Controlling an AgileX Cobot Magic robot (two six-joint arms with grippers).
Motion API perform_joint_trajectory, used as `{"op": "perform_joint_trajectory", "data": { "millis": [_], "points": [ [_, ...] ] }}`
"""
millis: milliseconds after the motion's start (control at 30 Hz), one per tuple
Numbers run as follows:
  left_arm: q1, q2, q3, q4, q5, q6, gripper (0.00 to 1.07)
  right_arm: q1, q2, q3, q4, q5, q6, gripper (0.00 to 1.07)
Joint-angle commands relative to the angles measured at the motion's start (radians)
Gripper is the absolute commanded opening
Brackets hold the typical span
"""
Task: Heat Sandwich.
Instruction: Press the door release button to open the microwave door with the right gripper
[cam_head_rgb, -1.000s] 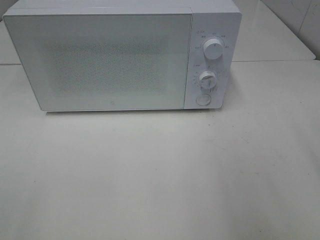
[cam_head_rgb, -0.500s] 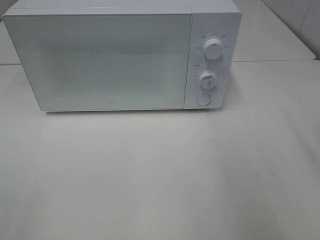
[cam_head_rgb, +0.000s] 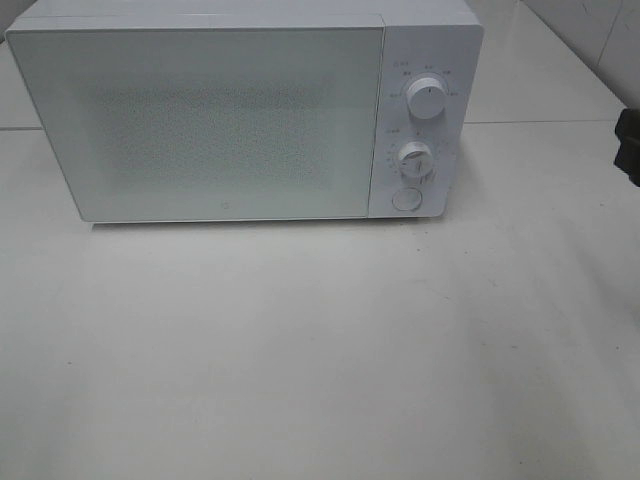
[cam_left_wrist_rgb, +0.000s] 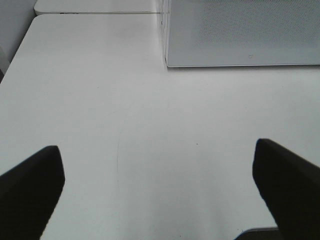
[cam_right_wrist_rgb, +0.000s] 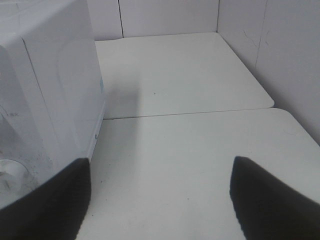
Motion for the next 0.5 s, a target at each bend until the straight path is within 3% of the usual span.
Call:
{"op": "perform_joint_trajectory", "data": {
  "millis": [33, 267, 500],
  "points": [
    [-0.005, -0.017, 0.002, -0.003, 0.000, -0.005, 0.98, 0.044, 0.056, 0.005, 0.033, -0.064, -0.046, 0.75],
    [-0.005, -0.017, 0.002, -0.003, 0.000, -0.005, 0.98, 0.250, 0.198, 0.005, 0.273, -0.172, -0.256, 0.75],
    [-0.005, -0.017, 0.002, -0.003, 0.000, -0.005, 0.98, 0.375, 0.268, 0.005, 0.407, -0.298, -0.268, 0.75]
  ]
}}
